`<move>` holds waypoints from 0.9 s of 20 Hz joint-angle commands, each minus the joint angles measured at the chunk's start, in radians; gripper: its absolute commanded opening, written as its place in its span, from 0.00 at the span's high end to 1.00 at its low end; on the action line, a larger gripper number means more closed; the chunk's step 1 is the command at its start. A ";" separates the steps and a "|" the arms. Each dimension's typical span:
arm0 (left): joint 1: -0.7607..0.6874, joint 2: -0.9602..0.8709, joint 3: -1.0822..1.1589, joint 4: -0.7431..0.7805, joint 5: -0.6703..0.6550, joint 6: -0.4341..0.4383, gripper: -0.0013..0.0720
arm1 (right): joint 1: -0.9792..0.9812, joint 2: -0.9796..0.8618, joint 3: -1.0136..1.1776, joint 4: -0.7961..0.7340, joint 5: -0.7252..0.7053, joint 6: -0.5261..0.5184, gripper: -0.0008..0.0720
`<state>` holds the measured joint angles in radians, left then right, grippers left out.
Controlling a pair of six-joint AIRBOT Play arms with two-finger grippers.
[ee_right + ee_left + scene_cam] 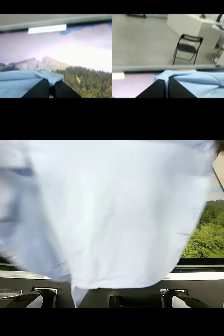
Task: Fold the clothes and pants, and hang the long-sleeved shirts on hangers.
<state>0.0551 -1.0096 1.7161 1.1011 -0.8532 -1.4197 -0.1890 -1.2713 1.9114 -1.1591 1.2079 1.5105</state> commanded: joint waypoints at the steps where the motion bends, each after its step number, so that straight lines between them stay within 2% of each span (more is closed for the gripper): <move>1: -0.021 -0.179 -0.238 0.016 0.049 0.051 0.95 | -0.001 -0.259 -0.093 -0.004 -0.023 -0.005 0.93; 3: -0.044 -0.315 -0.319 -0.001 0.120 0.051 0.95 | 0.000 -0.401 -0.093 0.012 -0.041 0.031 0.93; 5: -0.061 -0.449 -0.332 -0.042 0.136 0.051 0.95 | 0.000 -0.494 -0.093 0.023 -0.036 0.076 0.93; 8: -0.076 -0.585 -0.332 -0.153 0.125 0.050 0.95 | 0.002 -0.571 -0.093 0.061 -0.031 0.123 0.93; 11: -0.075 -0.645 -0.332 -0.213 0.051 0.019 0.94 | 0.002 -0.614 -0.093 0.086 0.014 0.174 0.93; 12: -0.067 -0.647 -0.332 -0.212 0.014 -0.001 0.87 | -0.001 -0.613 -0.092 0.084 0.030 0.180 0.93; 13: -0.050 -0.643 -0.324 -0.211 -0.035 -0.015 0.67 | -0.011 -0.602 -0.085 0.079 0.053 0.180 0.88; 14: -0.015 -0.639 -0.299 -0.211 -0.135 -0.020 0.34 | -0.034 -0.586 -0.068 0.060 0.097 0.174 0.61; 15: 0.031 -0.639 -0.264 -0.195 -0.262 -0.020 0.15 | -0.068 -0.571 -0.047 0.024 0.160 0.141 0.35; 17: 0.151 -0.635 -0.226 -0.103 -0.551 -0.031 0.16 | -0.169 -0.545 -0.036 -0.089 0.324 0.131 0.32; 18: 0.200 -0.630 -0.244 -0.061 -0.654 -0.047 0.17 | -0.223 -0.543 -0.050 -0.118 0.411 0.131 0.31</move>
<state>0.1364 -1.6382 1.4540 0.9558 -1.1404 -1.4357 -0.3023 -1.8313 1.8580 -1.1713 1.3933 1.6524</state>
